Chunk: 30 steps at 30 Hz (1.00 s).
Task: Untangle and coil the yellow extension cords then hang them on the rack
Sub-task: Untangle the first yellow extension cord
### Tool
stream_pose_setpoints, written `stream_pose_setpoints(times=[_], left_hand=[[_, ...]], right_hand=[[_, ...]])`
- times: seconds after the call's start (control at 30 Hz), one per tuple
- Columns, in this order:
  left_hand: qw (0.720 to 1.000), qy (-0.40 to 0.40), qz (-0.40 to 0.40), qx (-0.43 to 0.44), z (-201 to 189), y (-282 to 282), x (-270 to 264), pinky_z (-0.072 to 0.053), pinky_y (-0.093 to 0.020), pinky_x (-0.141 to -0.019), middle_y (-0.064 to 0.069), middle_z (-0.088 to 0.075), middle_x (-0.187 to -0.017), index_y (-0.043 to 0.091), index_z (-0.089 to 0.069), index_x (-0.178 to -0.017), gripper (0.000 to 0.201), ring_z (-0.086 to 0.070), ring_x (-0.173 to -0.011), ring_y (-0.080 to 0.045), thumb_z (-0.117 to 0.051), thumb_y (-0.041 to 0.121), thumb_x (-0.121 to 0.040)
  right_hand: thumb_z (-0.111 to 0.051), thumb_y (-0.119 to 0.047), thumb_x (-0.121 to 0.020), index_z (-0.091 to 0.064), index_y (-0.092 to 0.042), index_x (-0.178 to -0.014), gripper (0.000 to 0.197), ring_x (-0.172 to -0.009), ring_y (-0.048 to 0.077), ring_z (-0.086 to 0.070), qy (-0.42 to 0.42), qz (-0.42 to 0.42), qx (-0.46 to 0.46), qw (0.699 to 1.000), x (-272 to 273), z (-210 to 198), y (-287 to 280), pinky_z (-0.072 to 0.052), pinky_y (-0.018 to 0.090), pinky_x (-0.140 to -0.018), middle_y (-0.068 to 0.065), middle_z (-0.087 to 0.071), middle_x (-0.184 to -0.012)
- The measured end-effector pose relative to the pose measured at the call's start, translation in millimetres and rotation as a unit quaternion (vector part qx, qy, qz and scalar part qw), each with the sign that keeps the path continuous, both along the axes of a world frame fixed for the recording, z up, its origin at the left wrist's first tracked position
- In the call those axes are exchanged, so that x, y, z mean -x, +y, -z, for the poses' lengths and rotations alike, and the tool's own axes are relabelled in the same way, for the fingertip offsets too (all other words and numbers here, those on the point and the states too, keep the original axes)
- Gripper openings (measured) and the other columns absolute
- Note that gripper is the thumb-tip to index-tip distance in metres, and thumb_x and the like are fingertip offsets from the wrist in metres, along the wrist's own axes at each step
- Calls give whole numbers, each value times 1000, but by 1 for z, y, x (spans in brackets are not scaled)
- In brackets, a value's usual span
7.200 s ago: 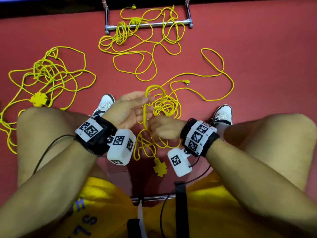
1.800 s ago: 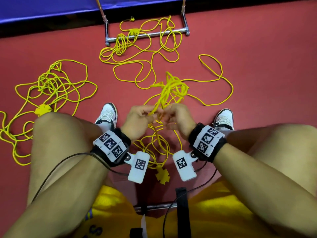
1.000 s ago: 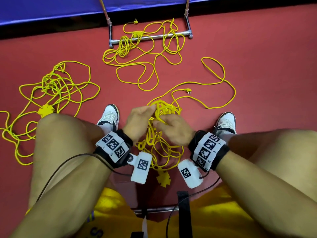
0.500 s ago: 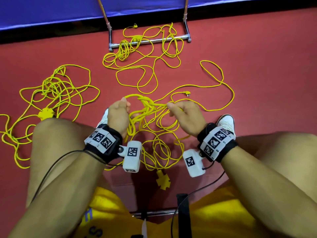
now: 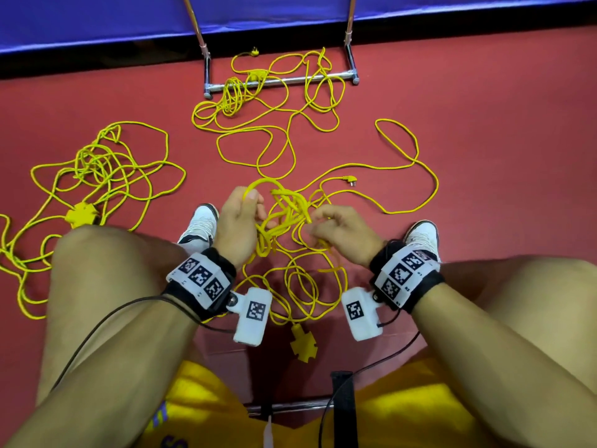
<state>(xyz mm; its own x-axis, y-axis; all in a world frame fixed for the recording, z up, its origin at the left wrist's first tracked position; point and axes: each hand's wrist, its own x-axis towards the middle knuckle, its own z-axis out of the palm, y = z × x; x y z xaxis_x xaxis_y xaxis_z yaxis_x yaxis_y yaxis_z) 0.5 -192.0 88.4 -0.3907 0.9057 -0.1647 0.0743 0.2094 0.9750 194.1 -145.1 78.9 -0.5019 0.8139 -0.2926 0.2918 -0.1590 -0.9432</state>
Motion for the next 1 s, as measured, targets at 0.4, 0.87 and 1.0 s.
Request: stream_pose_setpoints(times=[0.4, 0.87, 1.0], left_hand=[[992, 12, 100, 76, 6, -6, -12, -56, -36, -67, -1, -59, -106, 31, -53, -114, 32, -65, -70, -6, -72, 24, -90], [979, 39, 196, 33, 0, -4, -3, -48, -18, -63, -18, -56, -124, 26, -66, -114, 27, -58, -76, -12, -71, 14, -90], [974, -10, 212, 80, -3, -2, 2, -52, -28, -63, -13, -67, -95, 21, -65, -94, 10, -66, -79, -23, -70, 15, -88]], right_hand=[[-46, -32, -102, -45, -16, -72, 34, -57, 16, -42, -156, -200, -206, 945, -1, 10, -9, -37, 36, -60, -3, -45, -61], [-42, -34, -98, -61, -17, -89, 27, -68, 28, -53, -147, -169, -345, 912, -10, 13, -2, -43, 40, -64, 0, -59, -69], [-42, -36, -97, -65, -18, -99, 29, -73, 32, -58, -146, -171, -337, 914, -9, 15, -2, -45, 40, -66, 7, -64, -75]])
